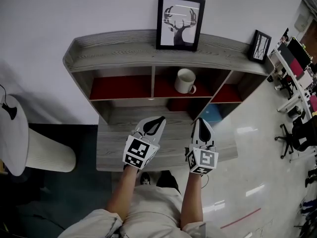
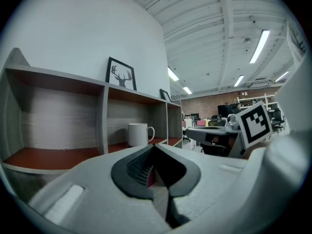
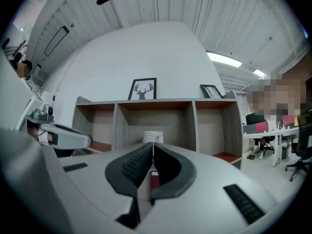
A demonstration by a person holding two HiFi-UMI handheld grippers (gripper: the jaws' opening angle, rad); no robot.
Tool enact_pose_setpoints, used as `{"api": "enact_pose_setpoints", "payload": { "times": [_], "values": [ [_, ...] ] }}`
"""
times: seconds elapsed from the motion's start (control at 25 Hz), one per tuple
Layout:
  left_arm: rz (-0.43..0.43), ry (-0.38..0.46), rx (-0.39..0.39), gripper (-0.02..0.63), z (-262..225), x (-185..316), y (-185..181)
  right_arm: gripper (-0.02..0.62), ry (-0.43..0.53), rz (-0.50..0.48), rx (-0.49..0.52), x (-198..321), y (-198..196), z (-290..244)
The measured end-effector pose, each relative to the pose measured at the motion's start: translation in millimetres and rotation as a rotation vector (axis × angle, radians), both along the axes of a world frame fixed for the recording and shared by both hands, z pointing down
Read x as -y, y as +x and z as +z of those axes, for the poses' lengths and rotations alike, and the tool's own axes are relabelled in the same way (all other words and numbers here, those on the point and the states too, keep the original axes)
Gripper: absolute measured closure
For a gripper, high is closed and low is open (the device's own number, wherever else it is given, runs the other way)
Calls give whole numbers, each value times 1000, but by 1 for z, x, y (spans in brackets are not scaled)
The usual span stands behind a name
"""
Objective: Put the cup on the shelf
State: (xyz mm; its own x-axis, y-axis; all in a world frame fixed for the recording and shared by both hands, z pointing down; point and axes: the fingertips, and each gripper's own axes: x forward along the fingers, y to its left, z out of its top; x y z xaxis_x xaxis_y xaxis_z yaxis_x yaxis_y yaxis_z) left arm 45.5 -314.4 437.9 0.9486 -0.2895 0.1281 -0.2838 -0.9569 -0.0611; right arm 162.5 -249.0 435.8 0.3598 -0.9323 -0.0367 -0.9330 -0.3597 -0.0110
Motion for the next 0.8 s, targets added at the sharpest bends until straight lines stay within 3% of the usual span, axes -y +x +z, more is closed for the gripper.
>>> {"api": "enact_pose_setpoints", "payload": {
  "times": [0.8],
  "values": [
    [66, -13, -51, 597, -10, -15, -21, 580, -3, 28, 28, -22, -27, -1]
  ]
}}
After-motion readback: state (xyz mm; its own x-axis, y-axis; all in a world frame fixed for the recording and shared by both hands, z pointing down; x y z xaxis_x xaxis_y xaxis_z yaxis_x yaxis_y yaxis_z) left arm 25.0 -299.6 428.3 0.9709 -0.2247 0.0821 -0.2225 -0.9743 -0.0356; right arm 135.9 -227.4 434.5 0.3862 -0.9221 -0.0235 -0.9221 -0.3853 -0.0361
